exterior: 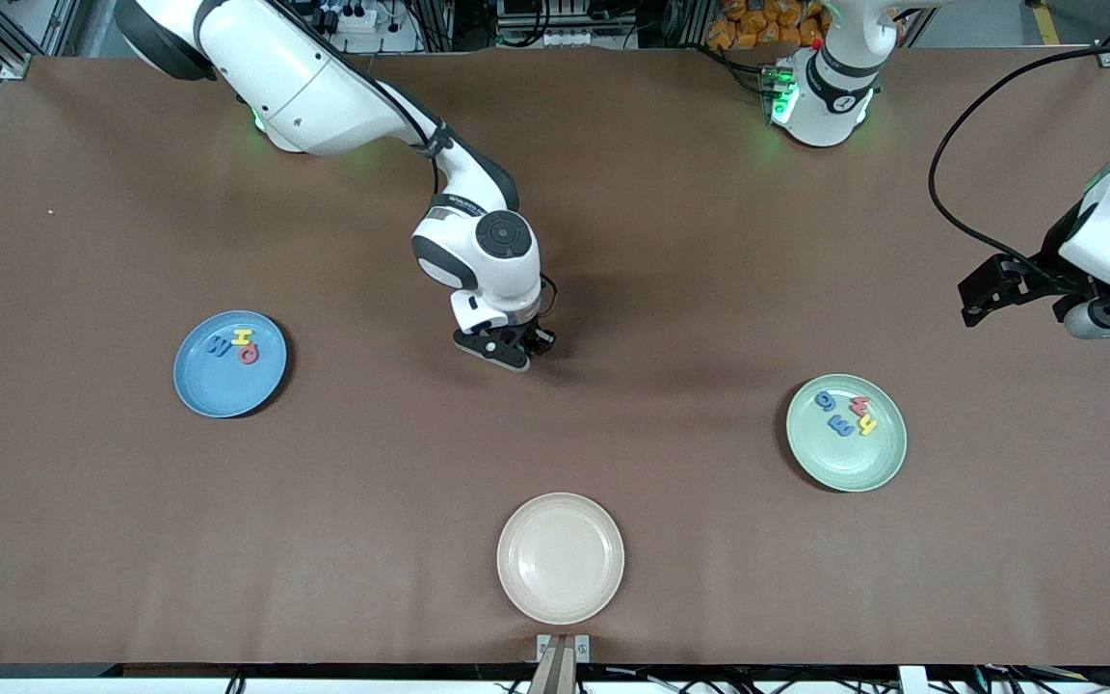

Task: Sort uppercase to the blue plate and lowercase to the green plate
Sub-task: 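Carry the cyan R to the blue plate while the left gripper withdraws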

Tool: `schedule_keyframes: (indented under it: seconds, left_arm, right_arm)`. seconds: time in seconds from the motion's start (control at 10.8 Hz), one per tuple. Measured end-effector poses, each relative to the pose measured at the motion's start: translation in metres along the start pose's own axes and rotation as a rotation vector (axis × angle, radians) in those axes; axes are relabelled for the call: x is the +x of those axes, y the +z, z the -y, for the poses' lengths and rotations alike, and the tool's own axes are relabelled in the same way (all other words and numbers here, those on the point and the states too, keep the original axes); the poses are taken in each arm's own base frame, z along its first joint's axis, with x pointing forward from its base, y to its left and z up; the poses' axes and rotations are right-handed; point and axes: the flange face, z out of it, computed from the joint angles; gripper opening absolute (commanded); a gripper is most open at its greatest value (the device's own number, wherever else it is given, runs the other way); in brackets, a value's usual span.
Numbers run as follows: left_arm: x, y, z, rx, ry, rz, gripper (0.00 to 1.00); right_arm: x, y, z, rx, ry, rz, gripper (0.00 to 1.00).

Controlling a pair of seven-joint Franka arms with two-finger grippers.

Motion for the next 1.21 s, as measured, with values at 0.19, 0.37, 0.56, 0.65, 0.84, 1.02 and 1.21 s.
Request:
schedule_keyframes:
  seconds: [0.19, 0.37, 0.56, 0.65, 0.84, 1.02, 1.21]
  left_arm:
    - [-0.003, 0.001, -0.005, 0.001, 0.009, 0.016, 1.00]
    - [-0.006, -0.002, -0.006, 0.005, 0.012, 0.044, 1.00]
    - [-0.009, -0.005, -0.004, 0.006, 0.008, 0.068, 1.00]
    - [-0.010, -0.005, -0.005, -0.016, 0.003, 0.079, 1.00]
    - [-0.012, -0.005, -0.008, -0.066, -0.005, 0.097, 1.00]
    - [-0.014, -0.003, -0.007, -0.066, -0.006, 0.124, 1.00]
    - [-0.015, -0.002, -0.006, -0.058, -0.006, 0.129, 1.00]
  right_arm:
    - [0.004, -0.003, 0.001, 0.002, 0.003, -0.005, 0.29]
    - [0.008, -0.004, 0.001, -0.014, -0.016, -0.008, 0.29]
    - [0.017, -0.005, -0.001, -0.034, -0.063, -0.011, 0.29]
    - [0.022, -0.006, -0.003, -0.041, -0.087, -0.012, 0.29]
    - [0.039, -0.007, -0.011, -0.070, -0.146, -0.006, 0.29]
    - [0.065, -0.015, -0.024, -0.075, -0.208, 0.070, 0.29]
    - [0.101, -0.028, -0.045, -0.077, -0.263, 0.115, 0.29]
